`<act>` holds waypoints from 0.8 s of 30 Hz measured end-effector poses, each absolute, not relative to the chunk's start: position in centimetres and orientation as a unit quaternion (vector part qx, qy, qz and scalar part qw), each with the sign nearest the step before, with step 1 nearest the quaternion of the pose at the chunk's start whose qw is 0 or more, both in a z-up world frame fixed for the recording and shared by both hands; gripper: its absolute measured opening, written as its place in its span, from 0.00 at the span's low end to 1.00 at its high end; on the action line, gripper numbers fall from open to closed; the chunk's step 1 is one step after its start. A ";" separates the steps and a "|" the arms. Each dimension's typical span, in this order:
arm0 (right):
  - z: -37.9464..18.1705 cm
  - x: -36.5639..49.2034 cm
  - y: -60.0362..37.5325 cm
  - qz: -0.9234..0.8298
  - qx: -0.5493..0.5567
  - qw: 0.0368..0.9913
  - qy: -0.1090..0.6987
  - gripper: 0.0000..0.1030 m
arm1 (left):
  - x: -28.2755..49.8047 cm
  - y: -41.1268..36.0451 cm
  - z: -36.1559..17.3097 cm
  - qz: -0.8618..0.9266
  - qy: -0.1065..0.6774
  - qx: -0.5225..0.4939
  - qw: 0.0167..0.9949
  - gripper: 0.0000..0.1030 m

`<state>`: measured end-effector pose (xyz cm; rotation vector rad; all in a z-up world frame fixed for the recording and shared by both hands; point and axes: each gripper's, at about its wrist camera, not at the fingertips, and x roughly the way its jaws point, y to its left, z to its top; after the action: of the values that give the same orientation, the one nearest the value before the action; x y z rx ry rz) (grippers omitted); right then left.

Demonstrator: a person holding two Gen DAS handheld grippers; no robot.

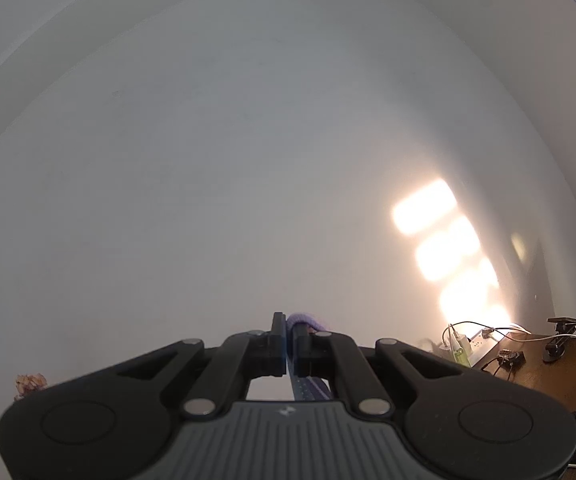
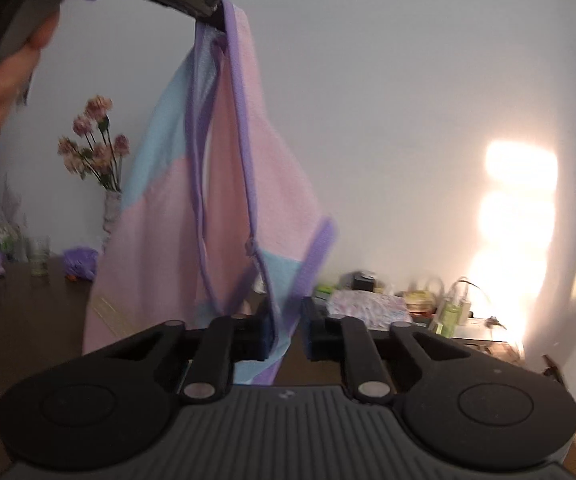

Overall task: Fold clothes
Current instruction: 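Hold the garment's purple-trimmed edge stretched between both tools in the air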

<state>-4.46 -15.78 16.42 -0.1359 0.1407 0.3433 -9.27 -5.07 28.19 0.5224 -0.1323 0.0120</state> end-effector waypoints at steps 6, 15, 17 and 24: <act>19.6 -5.2 -16.3 0.156 -0.137 0.976 0.060 0.01 | -8.6 -4.6 26.7 0.032 -0.055 0.277 0.959 0.02; 38.7 -13.9 -21.3 0.102 -0.140 0.971 -0.162 0.01 | -16.0 -0.1 35.2 0.033 -0.157 0.216 0.963 0.01; 40.9 -17.2 -22.2 0.098 -0.135 0.967 -0.192 0.01 | -19.1 0.2 36.7 0.018 -0.187 0.210 0.959 0.02; 43.1 -22.1 -23.2 0.087 -0.147 0.957 -0.235 0.01 | -22.5 -0.8 37.8 0.010 -0.229 0.226 0.947 0.02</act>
<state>-22.14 -23.23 43.13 -0.2984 -0.4768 0.1773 -22.46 -0.81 37.81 0.4592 -0.4665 0.0196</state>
